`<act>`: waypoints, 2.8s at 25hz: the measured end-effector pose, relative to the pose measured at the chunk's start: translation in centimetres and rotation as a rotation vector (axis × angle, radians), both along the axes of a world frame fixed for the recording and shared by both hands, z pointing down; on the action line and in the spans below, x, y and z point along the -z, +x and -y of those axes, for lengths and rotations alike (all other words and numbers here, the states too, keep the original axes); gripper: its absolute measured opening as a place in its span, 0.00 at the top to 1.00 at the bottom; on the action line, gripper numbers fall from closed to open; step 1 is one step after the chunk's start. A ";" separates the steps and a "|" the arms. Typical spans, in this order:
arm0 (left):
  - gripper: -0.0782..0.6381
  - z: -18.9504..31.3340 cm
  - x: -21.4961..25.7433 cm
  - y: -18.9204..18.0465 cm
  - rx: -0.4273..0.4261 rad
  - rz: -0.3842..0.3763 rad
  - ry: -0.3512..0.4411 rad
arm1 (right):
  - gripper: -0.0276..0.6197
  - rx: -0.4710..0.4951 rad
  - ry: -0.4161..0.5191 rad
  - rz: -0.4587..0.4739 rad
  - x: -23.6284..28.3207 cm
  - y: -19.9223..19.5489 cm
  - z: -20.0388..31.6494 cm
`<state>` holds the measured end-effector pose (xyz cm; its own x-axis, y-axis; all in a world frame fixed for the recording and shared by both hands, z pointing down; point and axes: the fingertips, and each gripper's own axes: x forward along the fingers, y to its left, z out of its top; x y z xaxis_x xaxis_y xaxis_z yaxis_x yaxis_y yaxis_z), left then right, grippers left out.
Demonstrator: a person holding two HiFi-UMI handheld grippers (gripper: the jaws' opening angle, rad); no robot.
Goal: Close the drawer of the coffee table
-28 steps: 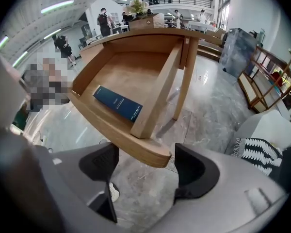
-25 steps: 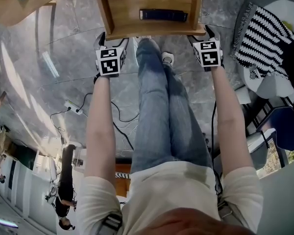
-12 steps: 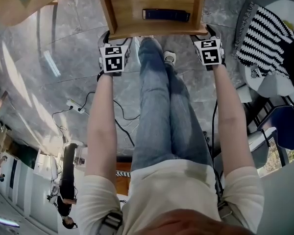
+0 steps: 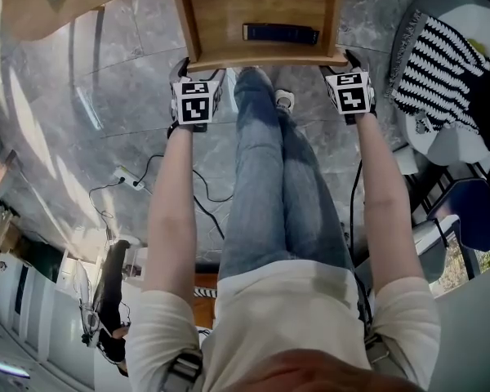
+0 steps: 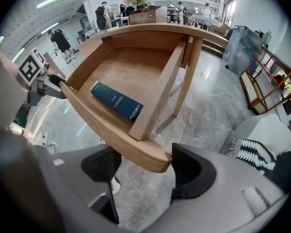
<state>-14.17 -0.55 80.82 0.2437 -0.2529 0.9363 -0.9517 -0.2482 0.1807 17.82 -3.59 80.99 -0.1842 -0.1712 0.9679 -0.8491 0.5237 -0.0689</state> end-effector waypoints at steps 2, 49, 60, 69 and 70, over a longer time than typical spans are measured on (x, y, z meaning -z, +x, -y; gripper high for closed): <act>0.35 0.1 0.6 0.0 0.003 -0.006 -0.002 | 0.46 -0.003 -0.009 0.001 0.5 0.0 0.0; 0.37 6.1 5.3 -0.7 -0.036 -0.017 0.016 | 0.48 -0.020 -0.005 0.009 4.6 -0.5 5.1; 0.37 8.6 5.0 -0.8 -0.030 -0.026 0.055 | 0.48 -0.016 0.009 0.013 4.5 -0.7 7.6; 0.37 11.0 5.0 -1.2 -0.035 -0.028 0.074 | 0.48 -0.021 0.025 0.008 4.6 -1.0 9.7; 0.37 11.2 5.0 -1.3 -0.036 -0.028 0.075 | 0.48 -0.021 0.026 0.009 4.6 -1.1 9.9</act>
<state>-15.44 -11.79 75.82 0.2800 -0.3128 0.9076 -0.9366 -0.2964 0.1868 16.74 -13.50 76.39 -0.1885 -0.1999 0.9615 -0.8596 0.5071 -0.0631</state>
